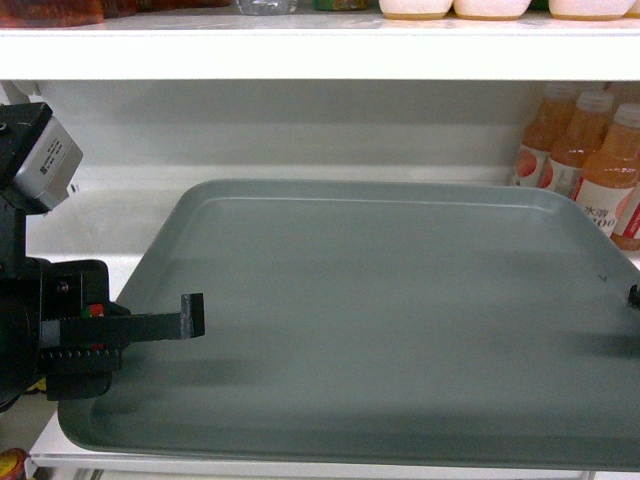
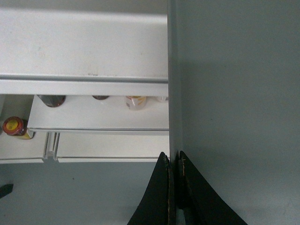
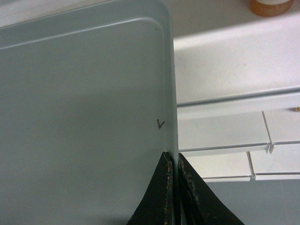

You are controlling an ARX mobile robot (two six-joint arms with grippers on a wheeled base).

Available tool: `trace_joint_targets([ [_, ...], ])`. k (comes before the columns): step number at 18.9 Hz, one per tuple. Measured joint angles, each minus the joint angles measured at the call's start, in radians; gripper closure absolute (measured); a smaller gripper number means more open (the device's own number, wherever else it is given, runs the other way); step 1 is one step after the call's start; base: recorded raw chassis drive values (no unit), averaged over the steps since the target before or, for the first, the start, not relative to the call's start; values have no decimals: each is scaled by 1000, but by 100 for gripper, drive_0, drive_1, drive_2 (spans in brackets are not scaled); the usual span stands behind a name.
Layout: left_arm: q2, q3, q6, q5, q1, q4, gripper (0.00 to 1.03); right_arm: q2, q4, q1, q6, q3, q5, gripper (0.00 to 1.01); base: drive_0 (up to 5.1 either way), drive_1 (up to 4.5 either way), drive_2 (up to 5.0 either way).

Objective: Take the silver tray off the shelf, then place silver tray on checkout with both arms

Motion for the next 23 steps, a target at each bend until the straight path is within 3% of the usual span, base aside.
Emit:
trace_joint_targets([
  [23,-3,-1,4,-4,0,-2,100,-6,0,5,0,-4,3,98,10,-420,439],
])
